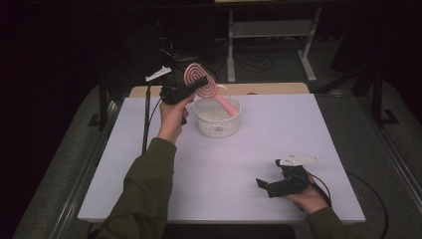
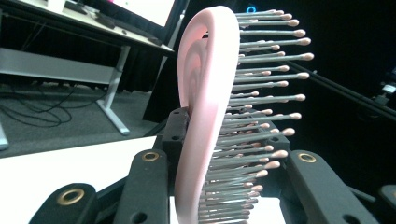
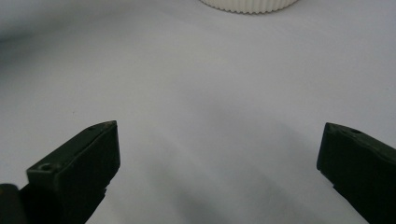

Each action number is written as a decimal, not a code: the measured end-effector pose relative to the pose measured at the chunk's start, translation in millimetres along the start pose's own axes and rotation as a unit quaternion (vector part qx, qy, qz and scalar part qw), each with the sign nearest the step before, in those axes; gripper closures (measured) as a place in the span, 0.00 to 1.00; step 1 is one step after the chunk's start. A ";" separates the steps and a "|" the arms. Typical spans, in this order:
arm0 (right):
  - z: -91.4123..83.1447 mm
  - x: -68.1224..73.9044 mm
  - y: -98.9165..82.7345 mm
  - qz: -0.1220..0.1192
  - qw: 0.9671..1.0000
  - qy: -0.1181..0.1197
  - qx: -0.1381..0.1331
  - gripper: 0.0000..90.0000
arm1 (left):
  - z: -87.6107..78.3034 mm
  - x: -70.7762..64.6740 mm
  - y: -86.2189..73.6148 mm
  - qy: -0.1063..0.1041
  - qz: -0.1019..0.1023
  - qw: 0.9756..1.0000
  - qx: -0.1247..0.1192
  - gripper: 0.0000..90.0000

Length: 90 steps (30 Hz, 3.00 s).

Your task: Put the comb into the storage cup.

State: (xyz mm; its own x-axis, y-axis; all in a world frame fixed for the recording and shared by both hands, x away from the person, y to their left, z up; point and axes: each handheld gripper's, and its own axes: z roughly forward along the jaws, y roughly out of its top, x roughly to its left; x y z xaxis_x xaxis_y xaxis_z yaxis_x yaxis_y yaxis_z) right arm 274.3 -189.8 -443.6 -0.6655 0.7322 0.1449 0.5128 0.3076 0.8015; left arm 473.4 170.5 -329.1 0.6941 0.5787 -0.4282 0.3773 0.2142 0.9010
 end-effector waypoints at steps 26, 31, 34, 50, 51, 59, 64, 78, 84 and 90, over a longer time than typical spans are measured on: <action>-0.3 -0.2 -0.4 0.002 1.000 -0.001 0.002 0.00 | 12.6 15.1 -41.9 0.032 -0.030 0.999 0.020 0.71; -0.3 -0.4 -0.5 0.002 1.000 -0.001 0.003 0.00 | 13.6 18.1 -46.5 0.035 -0.033 0.999 0.024 0.71; -0.3 -0.5 -0.5 0.002 1.000 -0.001 0.003 0.00 | 14.1 19.1 -48.3 0.035 -0.032 0.998 0.029 0.71; -0.3 -0.2 -0.5 0.001 1.000 -0.001 0.003 0.00 | 10.6 29.0 -53.2 0.039 -0.037 0.998 0.044 0.70; -0.3 -0.3 -0.5 0.001 1.000 -0.001 0.003 0.00 | 10.4 29.5 -53.1 0.039 -0.036 0.998 0.045 0.70; 0.1 -0.2 -0.7 0.001 1.000 -0.001 0.004 0.00 | 7.4 32.3 -51.5 0.053 -0.009 0.997 0.058 0.68; 0.6 0.0 -0.8 -0.001 1.000 0.000 0.004 0.00 | 6.1 32.7 -50.4 0.061 0.007 0.996 0.063 0.67; 1.1 0.3 -1.0 -0.002 1.000 -0.001 0.006 0.00 | 4.7 33.1 -49.4 0.080 0.050 0.993 0.077 0.63; 1.0 0.2 -1.0 -0.003 1.000 -0.001 0.006 0.00 | 4.8 31.4 -49.6 0.094 0.074 0.989 0.087 0.58; 1.6 0.7 -1.0 -0.003 1.000 0.000 0.008 0.00 | 2.9 30.1 -48.4 0.106 0.097 0.985 0.095 0.49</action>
State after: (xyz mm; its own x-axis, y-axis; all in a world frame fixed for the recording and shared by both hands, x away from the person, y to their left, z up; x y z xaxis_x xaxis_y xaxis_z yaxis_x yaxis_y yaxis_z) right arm 274.2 -188.6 -445.3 -0.6690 0.7298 0.1407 0.5174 0.3214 0.7931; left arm 477.7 175.2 -385.7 0.6286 0.7494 -0.2081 0.3722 -0.0550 0.9265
